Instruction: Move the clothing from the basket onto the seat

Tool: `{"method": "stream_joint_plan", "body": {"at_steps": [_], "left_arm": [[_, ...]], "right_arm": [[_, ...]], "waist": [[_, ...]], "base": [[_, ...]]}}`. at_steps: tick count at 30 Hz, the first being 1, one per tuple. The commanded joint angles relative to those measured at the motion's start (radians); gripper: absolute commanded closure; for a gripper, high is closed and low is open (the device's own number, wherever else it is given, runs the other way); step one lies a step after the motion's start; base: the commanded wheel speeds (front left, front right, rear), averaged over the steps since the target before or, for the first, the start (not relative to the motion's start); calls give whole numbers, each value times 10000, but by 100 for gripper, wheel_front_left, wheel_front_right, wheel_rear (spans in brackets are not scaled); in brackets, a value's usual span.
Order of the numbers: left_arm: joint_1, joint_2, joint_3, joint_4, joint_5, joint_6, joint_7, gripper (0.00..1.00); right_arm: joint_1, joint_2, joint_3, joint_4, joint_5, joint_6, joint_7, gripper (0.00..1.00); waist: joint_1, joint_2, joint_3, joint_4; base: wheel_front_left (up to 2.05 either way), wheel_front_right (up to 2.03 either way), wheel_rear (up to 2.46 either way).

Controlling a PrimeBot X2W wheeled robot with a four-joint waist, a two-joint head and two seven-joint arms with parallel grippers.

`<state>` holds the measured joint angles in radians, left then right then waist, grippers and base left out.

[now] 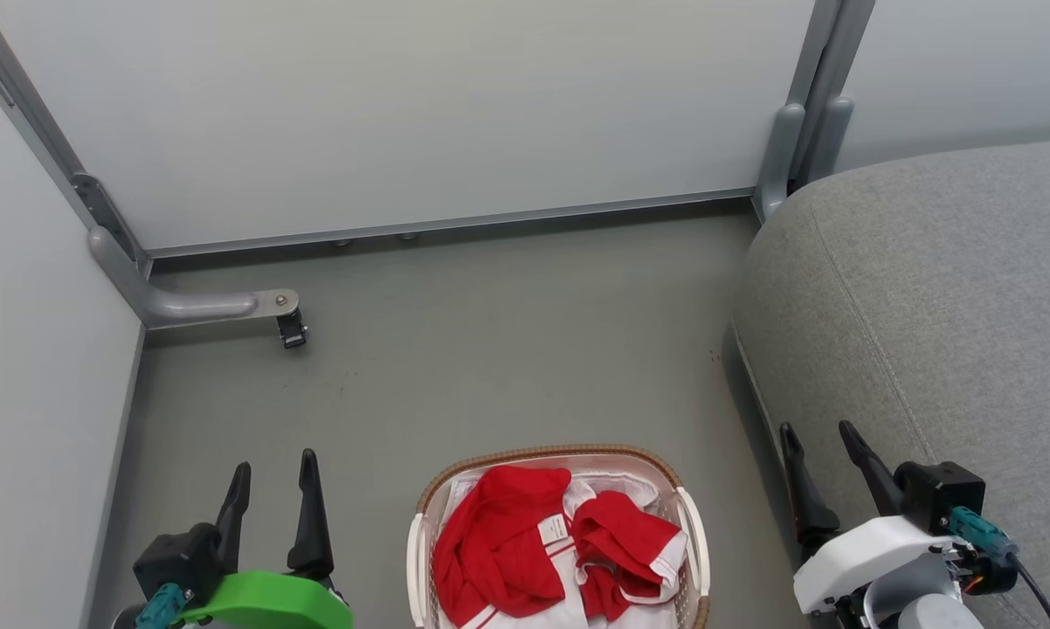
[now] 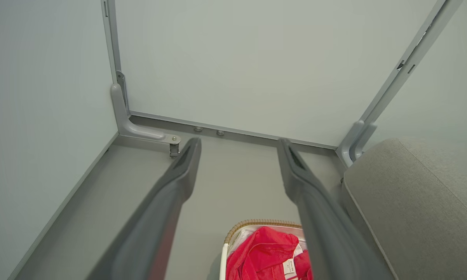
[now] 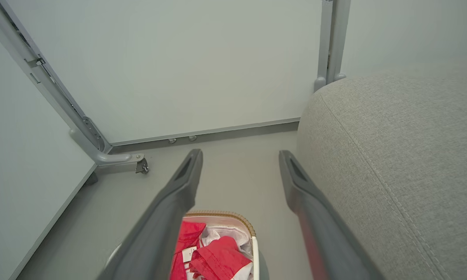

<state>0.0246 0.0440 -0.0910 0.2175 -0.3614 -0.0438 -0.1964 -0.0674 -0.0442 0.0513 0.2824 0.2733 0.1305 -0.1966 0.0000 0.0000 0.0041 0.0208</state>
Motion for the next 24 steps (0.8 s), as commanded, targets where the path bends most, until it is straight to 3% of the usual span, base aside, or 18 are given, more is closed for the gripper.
{"method": "stream_joint_plan", "body": {"at_steps": [1,24], "left_arm": [[50,77,-14,-40,263,50,-108,0],[103,87,-233,457,1694,78,-548,0]], "right_arm": [[42,-59,-7,31,-252,3,-106,0],[-2,-81,119,64,-1845,2,-553,0]], "waist": [[0,0,3,6],[0,0,63,133]], "base": [[0,0,0],[0,0,0]]}}
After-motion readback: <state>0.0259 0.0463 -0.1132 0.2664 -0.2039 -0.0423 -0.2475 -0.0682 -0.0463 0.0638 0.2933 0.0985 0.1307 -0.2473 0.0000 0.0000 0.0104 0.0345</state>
